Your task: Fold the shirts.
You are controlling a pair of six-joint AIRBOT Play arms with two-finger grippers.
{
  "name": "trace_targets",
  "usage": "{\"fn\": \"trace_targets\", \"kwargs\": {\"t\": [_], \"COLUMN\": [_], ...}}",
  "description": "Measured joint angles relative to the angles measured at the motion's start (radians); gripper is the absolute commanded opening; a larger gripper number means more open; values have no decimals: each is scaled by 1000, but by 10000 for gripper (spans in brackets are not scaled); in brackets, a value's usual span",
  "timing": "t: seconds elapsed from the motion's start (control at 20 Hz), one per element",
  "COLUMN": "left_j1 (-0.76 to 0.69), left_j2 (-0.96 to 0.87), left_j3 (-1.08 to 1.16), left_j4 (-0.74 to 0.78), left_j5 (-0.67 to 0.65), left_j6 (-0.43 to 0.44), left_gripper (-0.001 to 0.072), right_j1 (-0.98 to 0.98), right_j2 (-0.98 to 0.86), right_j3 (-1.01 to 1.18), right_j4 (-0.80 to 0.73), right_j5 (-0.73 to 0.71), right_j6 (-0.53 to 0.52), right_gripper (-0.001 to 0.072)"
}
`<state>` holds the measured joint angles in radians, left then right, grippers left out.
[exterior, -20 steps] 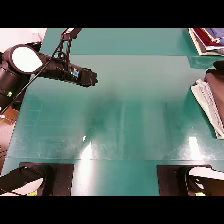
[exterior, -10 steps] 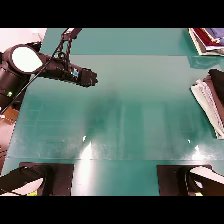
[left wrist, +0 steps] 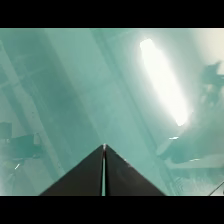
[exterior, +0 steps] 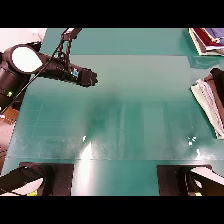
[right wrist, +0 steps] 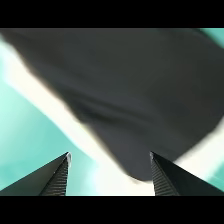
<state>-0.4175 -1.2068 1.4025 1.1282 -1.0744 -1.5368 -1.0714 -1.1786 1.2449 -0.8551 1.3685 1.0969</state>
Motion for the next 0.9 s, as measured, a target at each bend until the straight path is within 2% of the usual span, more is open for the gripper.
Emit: {"fn": "trace_targets", "kwargs": {"t": [0.25,0.3,0.45,0.5,0.7,0.9], "left_j1": [0,0,0,0,0,0], "left_j2": [0,0,0,0,0,0], "left_j3": [0,0,0,0,0,0], "left_j4": [-3,-4,-5,-6,-8,-8], "left_j5": [-6,-6,8,16,49,81], "left_j6": [0,0,0,0,-1,-1], "left_gripper": [21,21,21,21,21,21], "right_j1": [353,433,676,742,946,1032], "right_j2": [1,1,2,2,2,2], "right_j3": [-4,-4,-4,-4,-5,-5], "right_j4": [135,144,160,163,168,170], "right_j5": [5,2,-41,-56,-103,-119], "right_j6": [16,18,19,19,20,20], "right_gripper": [571,508,52,22,22,22]}}
